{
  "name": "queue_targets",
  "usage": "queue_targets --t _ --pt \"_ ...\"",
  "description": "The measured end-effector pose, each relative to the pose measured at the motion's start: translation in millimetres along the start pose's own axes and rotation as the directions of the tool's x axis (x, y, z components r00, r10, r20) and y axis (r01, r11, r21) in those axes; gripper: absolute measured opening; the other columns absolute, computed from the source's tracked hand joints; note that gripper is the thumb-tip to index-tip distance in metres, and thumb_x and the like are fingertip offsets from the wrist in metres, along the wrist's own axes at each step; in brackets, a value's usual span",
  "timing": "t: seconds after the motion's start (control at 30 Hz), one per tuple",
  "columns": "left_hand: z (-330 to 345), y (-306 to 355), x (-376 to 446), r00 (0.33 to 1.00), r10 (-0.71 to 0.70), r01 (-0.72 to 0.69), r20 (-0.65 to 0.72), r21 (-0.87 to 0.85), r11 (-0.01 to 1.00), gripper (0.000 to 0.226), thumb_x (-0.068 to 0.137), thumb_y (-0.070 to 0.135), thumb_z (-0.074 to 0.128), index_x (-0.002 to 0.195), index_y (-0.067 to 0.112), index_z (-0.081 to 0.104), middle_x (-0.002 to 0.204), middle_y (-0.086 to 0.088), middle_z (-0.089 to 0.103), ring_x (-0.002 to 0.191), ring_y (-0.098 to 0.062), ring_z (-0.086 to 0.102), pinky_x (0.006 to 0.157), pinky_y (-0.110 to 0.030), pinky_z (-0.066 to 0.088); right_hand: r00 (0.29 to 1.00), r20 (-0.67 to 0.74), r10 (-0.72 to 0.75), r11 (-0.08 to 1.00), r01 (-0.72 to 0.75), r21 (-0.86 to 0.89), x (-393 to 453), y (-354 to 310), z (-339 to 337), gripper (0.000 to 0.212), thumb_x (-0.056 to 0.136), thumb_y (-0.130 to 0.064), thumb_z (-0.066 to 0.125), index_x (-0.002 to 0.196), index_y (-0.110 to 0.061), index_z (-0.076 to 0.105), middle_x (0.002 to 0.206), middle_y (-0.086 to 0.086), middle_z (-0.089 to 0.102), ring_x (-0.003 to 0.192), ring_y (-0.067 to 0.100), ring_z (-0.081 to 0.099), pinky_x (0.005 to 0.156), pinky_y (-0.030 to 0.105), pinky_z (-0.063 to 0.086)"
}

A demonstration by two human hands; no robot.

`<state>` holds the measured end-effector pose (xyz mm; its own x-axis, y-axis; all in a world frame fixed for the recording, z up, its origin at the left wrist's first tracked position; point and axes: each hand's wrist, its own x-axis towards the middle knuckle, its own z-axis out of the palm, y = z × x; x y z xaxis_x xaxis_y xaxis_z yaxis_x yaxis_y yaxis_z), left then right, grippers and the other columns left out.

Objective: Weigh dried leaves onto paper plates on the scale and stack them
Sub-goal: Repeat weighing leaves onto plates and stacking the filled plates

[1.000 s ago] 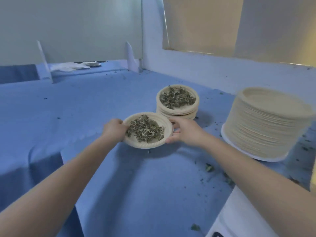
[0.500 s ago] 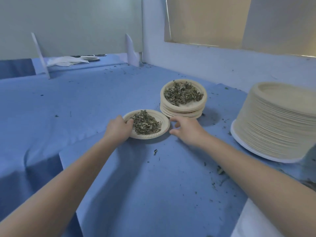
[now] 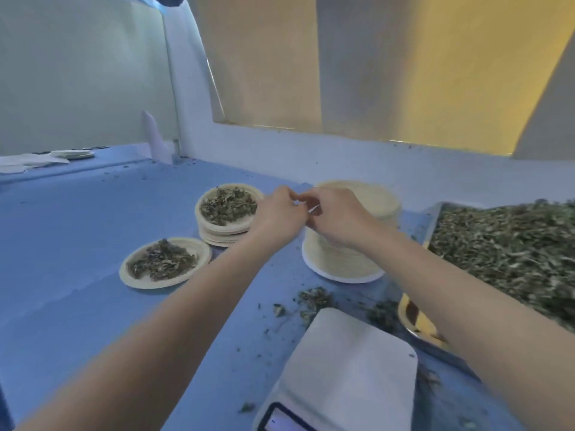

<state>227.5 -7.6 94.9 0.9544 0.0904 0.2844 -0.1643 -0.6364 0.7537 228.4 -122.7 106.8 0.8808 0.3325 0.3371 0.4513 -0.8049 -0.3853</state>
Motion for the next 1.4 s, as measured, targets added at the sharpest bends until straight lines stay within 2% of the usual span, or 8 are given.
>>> queue_targets --t 0.17,0.37,0.5,0.6,0.67,0.77,0.97,1.4 --pt "49 45 30 0.997 0.068 -0.07 0.025 0.08 0.994 0.033 0.09 0.022 0.047 0.122 0.014 0.054 0.124 -0.008 0.056 0.116 -0.026 0.049 0.082 -0.027 0.036 0.982 -0.152 0.116 0.993 -0.114 0.018 -5 63 -41 0.029 0.086 -0.017 0.058 0.113 -0.021 0.067 0.104 -0.003 0.067 0.1 0.012 0.059 0.077 0.013 0.034" --pt "74 46 66 1.0 -0.019 0.019 -0.005 0.403 0.915 0.04 0.086 0.015 0.046 0.124 0.007 0.043 0.128 -0.018 0.043 0.121 -0.035 0.035 0.089 -0.036 0.031 0.918 -0.157 0.366 0.917 -0.384 -0.108 13 118 -51 0.046 0.086 -0.029 0.059 0.13 -0.014 0.052 0.126 0.01 0.053 0.123 0.029 0.04 0.088 0.034 0.037" --pt "68 36 80 0.992 -0.13 0.126 -0.009 0.307 0.943 0.029 0.088 0.004 0.04 0.117 -0.001 0.044 0.123 -0.023 0.048 0.116 -0.038 0.046 0.091 -0.037 0.038 0.86 -0.045 0.507 0.859 -0.502 0.1 19 126 -49 0.023 0.083 -0.013 0.054 0.097 0.004 0.061 0.097 0.013 0.061 0.07 0.028 0.052 0.06 0.029 0.027" --pt "61 36 82 0.995 -0.095 0.08 0.037 0.297 0.952 0.011 0.088 -0.003 0.037 0.084 0.004 0.046 0.085 -0.012 0.048 0.095 -0.032 0.05 0.067 -0.034 0.039 0.871 -0.073 0.486 0.873 -0.48 0.087 22 126 -46 0.03 0.083 -0.007 0.048 0.063 -0.014 0.027 0.064 0.001 0.028 0.053 0.017 0.025 0.05 0.03 0.017" --pt "58 41 82 0.997 -0.066 0.046 0.05 0.316 0.948 0.014 0.086 -0.004 0.036 0.076 0.006 0.035 0.075 -0.005 0.038 0.077 -0.027 0.042 0.051 -0.028 0.029 0.893 -0.09 0.442 0.897 -0.437 0.068 23 120 -50 0.011 0.084 -0.005 0.046 0.074 -0.002 0.048 0.077 0.007 0.05 0.064 0.024 0.046 0.053 0.034 0.036" --pt "51 55 79 0.999 -0.002 -0.008 0.038 0.285 0.959 0.01 0.085 -0.004 0.035 0.09 0.005 0.035 0.09 -0.012 0.042 0.082 -0.027 0.05 0.055 -0.03 0.034 0.899 -0.126 0.419 0.908 -0.411 0.08 24 114 -59 0.044 0.087 -0.004 0.042 0.131 0.004 0.045 0.124 0.016 0.054 0.093 0.03 0.058 0.073 0.039 0.049" --pt "21 77 54 0.999 0.045 -0.05 0.023 0.248 0.967 0.03 0.082 -0.008 0.034 0.064 0.012 0.021 0.07 -0.002 0.027 0.055 -0.016 0.022 0.047 -0.025 0.018 0.916 -0.175 0.362 0.931 -0.346 0.113 0 91 -85 0.046 0.089 -0.006 0.042 0.134 0.001 0.04 0.114 0.019 0.055 0.077 0.027 0.049 0.067 0.04 0.044" --pt "10 -3 -129 0.986 -0.123 0.1 0.109 0.195 0.976 0.016 0.081 -0.003 0.036 0.071 0.01 0.036 0.074 -0.006 0.041 0.061 -0.017 0.037 0.048 -0.028 0.025 0.981 -0.068 0.181 0.983 -0.181 0.018 -164 31 -20 0.042 0.088 -0.009 0.043 0.13 -0.014 0.044 0.103 0.018 0.065 0.086 0.031 0.058 0.072 0.037 0.047"
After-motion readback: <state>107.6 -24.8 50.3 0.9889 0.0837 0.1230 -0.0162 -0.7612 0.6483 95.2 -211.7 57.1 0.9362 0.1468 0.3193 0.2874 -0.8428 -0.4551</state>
